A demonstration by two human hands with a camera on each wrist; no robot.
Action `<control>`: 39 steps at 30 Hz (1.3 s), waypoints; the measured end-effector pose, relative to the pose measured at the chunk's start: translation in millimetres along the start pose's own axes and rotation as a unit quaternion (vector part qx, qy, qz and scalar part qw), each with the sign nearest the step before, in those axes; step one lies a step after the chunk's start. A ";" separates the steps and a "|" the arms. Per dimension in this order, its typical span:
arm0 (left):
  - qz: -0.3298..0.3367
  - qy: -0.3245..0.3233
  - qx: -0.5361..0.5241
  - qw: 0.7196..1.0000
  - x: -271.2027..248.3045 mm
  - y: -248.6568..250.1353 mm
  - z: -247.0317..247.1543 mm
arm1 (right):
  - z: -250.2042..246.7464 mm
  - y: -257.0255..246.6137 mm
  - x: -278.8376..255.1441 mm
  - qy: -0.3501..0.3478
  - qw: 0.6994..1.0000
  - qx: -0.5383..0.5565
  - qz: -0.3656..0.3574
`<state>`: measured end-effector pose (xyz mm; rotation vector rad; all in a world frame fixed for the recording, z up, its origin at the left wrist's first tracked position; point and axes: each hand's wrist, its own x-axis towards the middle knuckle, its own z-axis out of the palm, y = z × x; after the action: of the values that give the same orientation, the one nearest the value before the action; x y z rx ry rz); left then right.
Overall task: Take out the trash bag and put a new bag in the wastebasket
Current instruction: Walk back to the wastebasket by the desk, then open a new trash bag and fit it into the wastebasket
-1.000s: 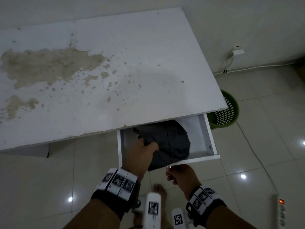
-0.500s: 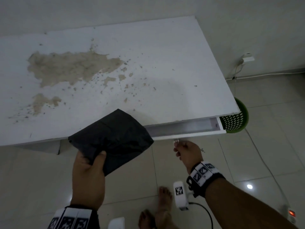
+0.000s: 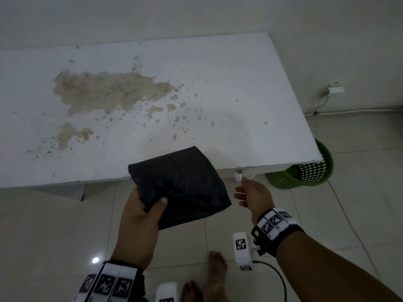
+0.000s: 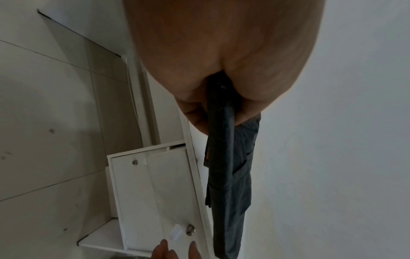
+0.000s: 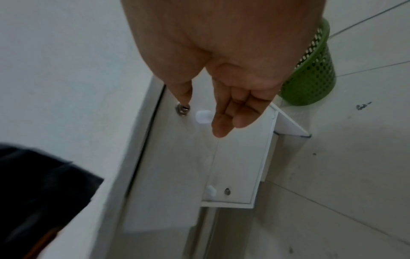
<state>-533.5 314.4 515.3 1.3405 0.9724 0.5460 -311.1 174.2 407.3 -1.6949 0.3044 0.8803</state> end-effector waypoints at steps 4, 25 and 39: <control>-0.022 -0.063 0.008 0.998 -2.2 9.8 5.3 | -14.3 -10.2 -59.1 -0.146 0.981 0.110 0.061; 0.000 -0.269 0.012 0.963 -87.9 68.6 108.7 | -86.8 -31.8 -221.6 -0.018 0.785 -0.250 -0.567; 0.003 -0.284 0.016 0.959 -129.9 90.8 215.4 | -210.6 -70.0 -198.4 0.009 0.935 -0.070 -0.348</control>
<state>-404.4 107.5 625.0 1.4199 0.5031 0.1272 -321.4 -43.6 610.0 -1.7599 -0.3481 0.3599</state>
